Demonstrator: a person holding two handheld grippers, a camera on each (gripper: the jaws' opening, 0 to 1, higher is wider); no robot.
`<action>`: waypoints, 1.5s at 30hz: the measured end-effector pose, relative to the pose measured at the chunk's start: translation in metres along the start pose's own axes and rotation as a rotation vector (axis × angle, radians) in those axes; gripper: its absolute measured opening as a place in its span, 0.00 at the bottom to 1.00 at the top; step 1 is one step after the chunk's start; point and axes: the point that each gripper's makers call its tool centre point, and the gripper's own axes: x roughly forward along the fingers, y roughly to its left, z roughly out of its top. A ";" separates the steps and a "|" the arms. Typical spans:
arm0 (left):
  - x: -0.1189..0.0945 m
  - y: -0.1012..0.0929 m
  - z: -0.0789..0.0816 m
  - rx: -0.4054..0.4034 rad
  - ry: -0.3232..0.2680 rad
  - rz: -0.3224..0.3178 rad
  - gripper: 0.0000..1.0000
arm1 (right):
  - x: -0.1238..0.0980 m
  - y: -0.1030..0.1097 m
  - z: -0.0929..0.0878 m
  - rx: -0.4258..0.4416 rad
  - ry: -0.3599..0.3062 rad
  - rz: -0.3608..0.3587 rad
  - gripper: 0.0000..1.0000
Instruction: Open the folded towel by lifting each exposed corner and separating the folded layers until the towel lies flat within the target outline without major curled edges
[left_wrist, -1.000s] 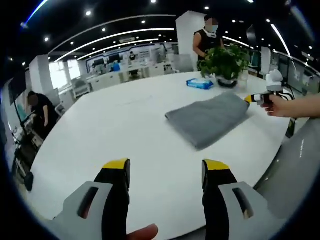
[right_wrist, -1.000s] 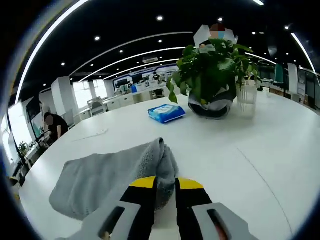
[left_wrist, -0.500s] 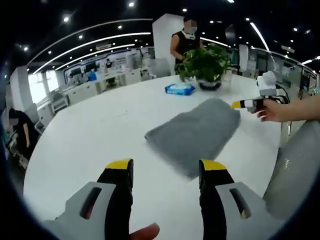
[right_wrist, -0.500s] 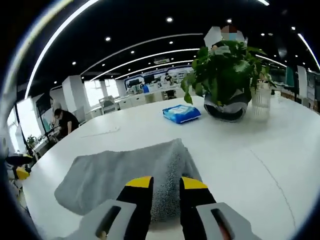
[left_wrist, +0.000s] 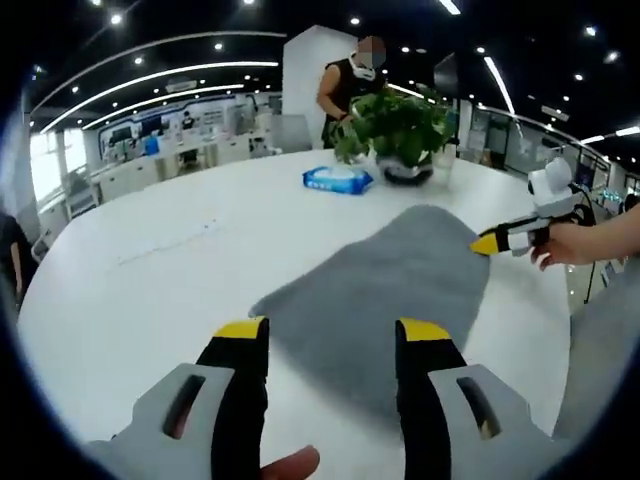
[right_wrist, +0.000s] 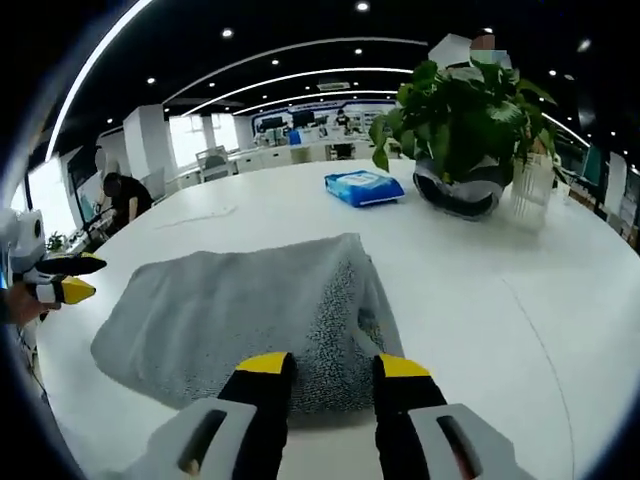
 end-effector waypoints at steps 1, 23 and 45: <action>0.007 -0.003 0.000 0.024 0.000 -0.015 0.49 | 0.000 0.001 -0.001 -0.010 0.006 -0.005 0.32; 0.026 -0.020 -0.043 0.107 0.055 -0.125 0.44 | 0.004 0.006 -0.011 -0.093 0.113 0.045 0.32; -0.044 -0.040 -0.082 0.028 0.151 0.044 0.43 | 0.013 0.050 -0.014 -0.262 0.257 0.194 0.32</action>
